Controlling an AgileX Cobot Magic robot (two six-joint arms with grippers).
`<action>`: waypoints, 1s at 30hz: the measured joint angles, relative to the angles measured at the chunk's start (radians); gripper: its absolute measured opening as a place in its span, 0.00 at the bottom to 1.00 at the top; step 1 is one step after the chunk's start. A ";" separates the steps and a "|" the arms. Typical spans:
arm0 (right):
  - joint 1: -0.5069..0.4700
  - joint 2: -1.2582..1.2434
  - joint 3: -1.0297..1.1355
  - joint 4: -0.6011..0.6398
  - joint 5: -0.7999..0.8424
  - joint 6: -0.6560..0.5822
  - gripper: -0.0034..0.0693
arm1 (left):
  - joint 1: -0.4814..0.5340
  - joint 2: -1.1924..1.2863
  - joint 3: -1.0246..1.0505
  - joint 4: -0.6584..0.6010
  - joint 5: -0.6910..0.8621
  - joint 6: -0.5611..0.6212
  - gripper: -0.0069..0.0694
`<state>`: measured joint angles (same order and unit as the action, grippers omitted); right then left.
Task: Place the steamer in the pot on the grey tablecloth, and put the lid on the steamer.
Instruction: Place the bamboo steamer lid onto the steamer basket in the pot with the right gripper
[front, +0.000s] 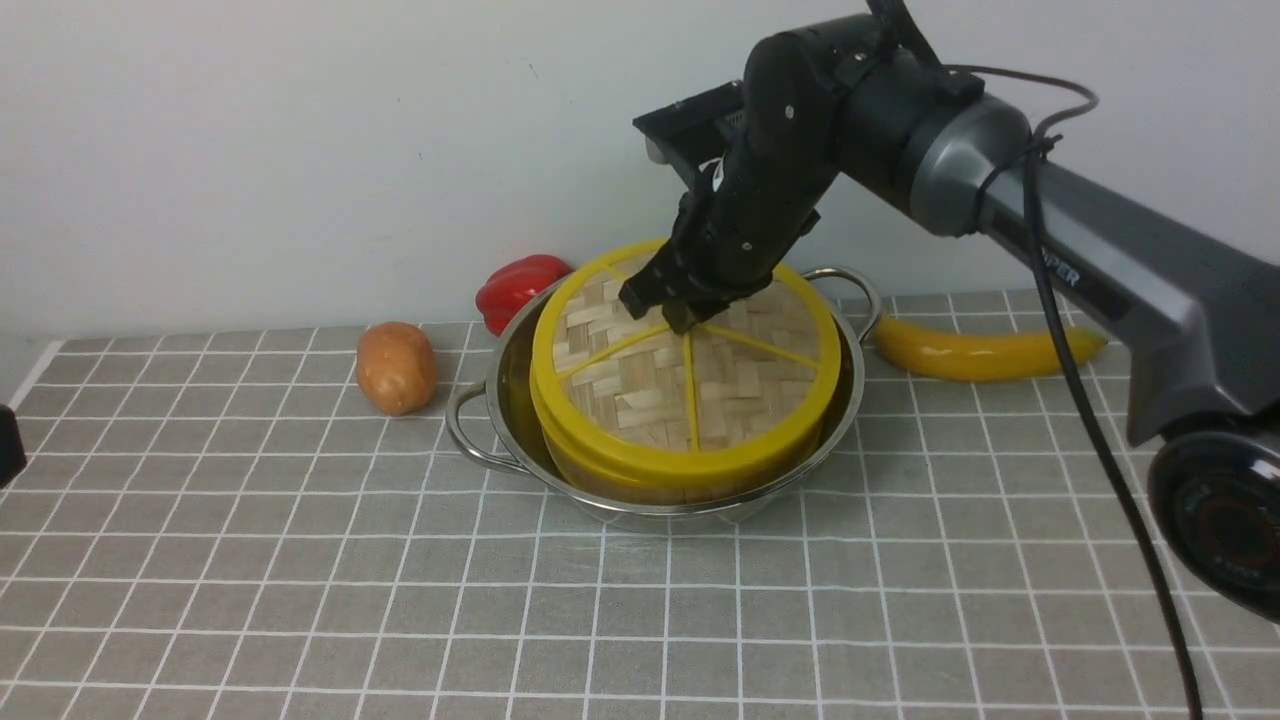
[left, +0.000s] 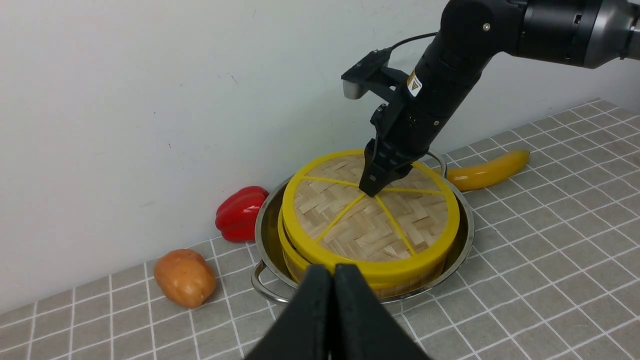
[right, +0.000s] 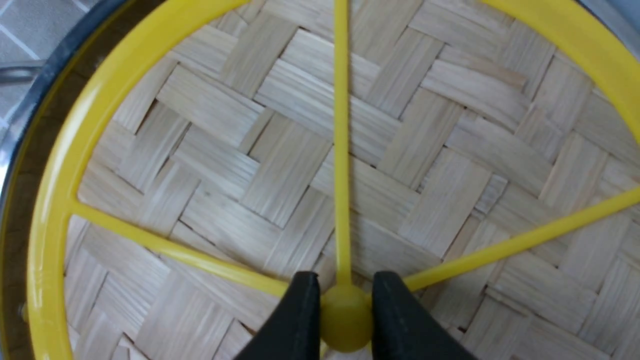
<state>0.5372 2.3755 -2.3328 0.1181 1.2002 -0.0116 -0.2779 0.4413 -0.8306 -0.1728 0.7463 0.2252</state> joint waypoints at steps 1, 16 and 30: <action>0.000 0.000 0.000 0.006 -0.007 -0.009 0.24 | 0.000 0.000 0.000 0.000 0.000 0.000 0.08; 0.000 0.005 0.000 0.045 -0.024 -0.066 0.24 | 0.000 0.000 0.000 0.000 0.000 0.000 0.08; 0.000 0.029 -0.001 0.059 -0.061 -0.093 0.24 | 0.000 0.000 0.000 0.000 0.000 0.000 0.08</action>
<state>0.5372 2.4049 -2.3340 0.1775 1.1396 -0.1046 -0.2779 0.4413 -0.8306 -0.1728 0.7463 0.2252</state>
